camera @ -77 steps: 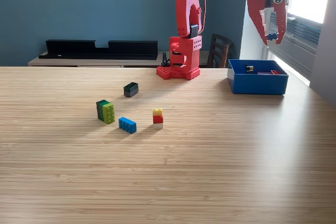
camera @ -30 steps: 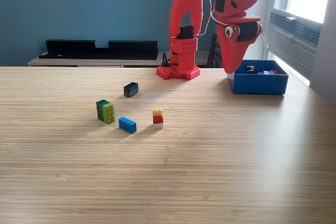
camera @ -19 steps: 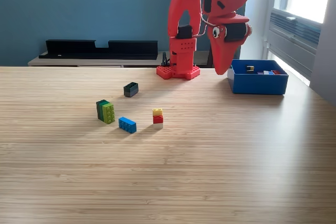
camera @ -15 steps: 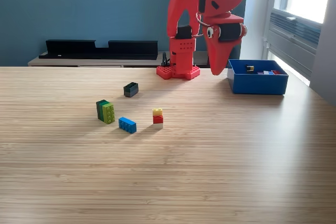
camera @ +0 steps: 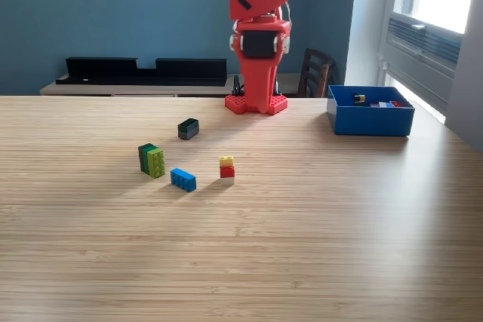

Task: Grasp a lego block and put it in the bin.

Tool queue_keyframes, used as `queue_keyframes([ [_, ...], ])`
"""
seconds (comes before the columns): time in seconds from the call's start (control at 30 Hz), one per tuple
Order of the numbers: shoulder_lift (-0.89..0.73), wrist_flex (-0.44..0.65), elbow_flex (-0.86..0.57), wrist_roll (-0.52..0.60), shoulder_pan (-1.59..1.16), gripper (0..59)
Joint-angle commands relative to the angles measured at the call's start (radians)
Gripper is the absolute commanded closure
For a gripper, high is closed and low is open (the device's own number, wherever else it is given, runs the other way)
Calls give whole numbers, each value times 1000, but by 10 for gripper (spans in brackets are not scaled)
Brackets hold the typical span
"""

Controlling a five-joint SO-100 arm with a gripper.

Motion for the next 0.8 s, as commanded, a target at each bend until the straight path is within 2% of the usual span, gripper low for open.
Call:
queue_keyframes([
  [0.03, 6, -35, 15, 43, 109, 584],
  [0.17, 6, -77, 32, 38, 187, 584],
  [0.2, 6, -92, 37, 40, 199, 566],
  [0.33, 6, -158, 72, 44, 225, 411],
  [0.43, 5, -186, 89, 54, 227, 349],
  [0.67, -2, -218, 46, 60, 235, 331],
  [0.8, -75, -221, -14, 60, 242, 336],
])
